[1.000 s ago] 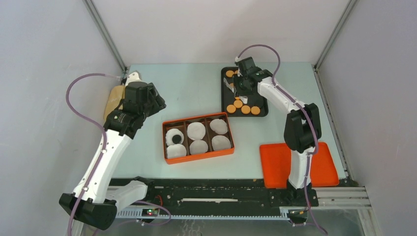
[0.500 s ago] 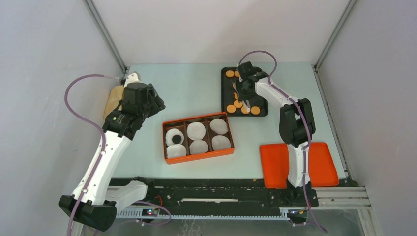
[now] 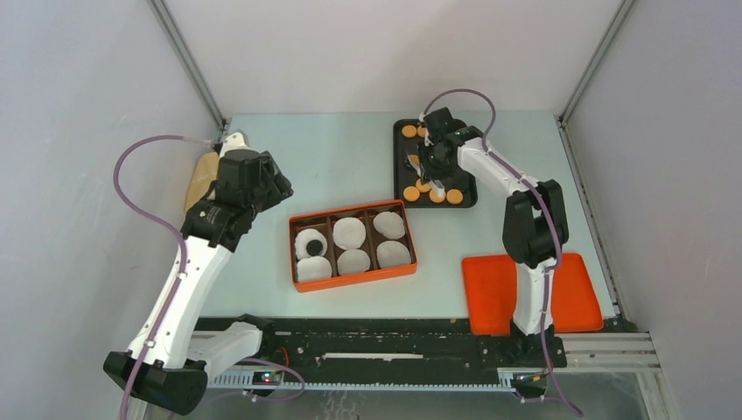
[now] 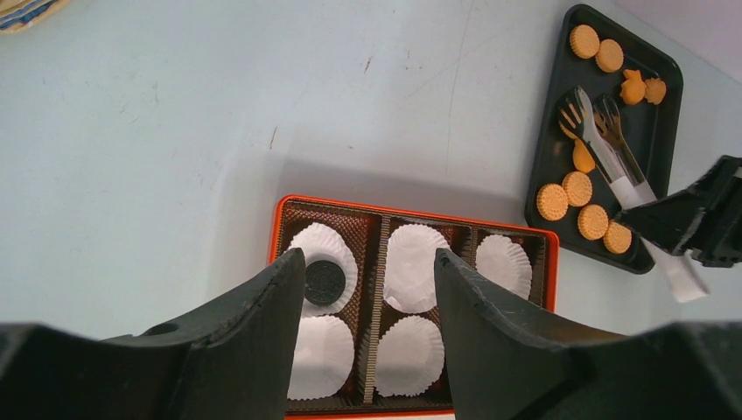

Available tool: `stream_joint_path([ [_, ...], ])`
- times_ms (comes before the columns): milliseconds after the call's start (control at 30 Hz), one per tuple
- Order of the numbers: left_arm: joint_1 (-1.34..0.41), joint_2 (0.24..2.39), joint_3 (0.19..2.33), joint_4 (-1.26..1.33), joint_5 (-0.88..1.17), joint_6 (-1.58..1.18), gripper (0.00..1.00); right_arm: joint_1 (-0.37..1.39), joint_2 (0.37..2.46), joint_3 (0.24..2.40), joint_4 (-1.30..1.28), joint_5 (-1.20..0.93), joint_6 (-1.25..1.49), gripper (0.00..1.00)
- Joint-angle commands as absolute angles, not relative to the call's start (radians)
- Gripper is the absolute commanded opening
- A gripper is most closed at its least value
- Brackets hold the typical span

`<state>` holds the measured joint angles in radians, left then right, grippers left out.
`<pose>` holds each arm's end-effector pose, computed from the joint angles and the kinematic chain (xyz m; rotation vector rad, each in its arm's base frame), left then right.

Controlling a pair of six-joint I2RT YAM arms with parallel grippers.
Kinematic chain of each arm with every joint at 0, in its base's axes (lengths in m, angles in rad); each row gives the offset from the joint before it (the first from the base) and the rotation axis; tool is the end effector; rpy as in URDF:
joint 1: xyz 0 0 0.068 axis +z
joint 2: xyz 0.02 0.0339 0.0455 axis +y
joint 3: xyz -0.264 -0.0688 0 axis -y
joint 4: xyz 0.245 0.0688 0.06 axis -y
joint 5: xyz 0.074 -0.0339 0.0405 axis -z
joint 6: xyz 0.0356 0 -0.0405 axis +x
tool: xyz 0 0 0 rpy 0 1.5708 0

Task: Pack the cookies

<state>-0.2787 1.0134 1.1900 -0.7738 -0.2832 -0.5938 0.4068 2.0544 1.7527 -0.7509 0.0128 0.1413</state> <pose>0.1955 -0.0456 0.3788 -0.4957 2.0900 -0.2023 0.4124 0.1772 0.2365 -0.3442 2.6115 0.1727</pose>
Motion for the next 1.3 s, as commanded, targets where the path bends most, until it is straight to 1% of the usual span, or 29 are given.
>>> stream_joint_path([
  [0, -0.270, 0.986, 1.168, -0.766, -0.276, -0.591, 0.61, 0.428, 1.898, 1.779, -0.763, 0.000, 0.157, 0.27],
  [367, -0.266, 1.012, 1.157, -0.757, -0.294, -0.591, 0.61, 0.533, 1.646, 1.660, -0.780, 0.052, 0.149, 0.26],
  [533, -0.265, 1.028, 1.149, -0.744, -0.273, -0.595, 0.59, 0.560, 1.593, 1.586, -0.765, 0.064, 0.167, 0.27],
  [767, -0.264, 1.020, 1.139, -0.742, -0.259, -0.598, 0.59, 0.509, 1.628, 1.518, -0.711, 0.072, 0.182, 0.28],
  [900, -0.264, 1.015, 1.141, -0.744, -0.257, -0.599, 0.59, 0.495, 1.672, 1.534, -0.685, 0.073, 0.164, 0.32],
  [1167, -0.263, 0.998, 1.137, -0.751, -0.265, -0.598, 0.60, 0.461, 1.765, 1.559, -0.656, 0.051, 0.172, 0.34],
  [1267, -0.261, 0.995, 1.136, -0.758, -0.265, -0.597, 0.60, 0.462, 1.787, 1.565, -0.654, 0.081, 0.172, 0.37],
])
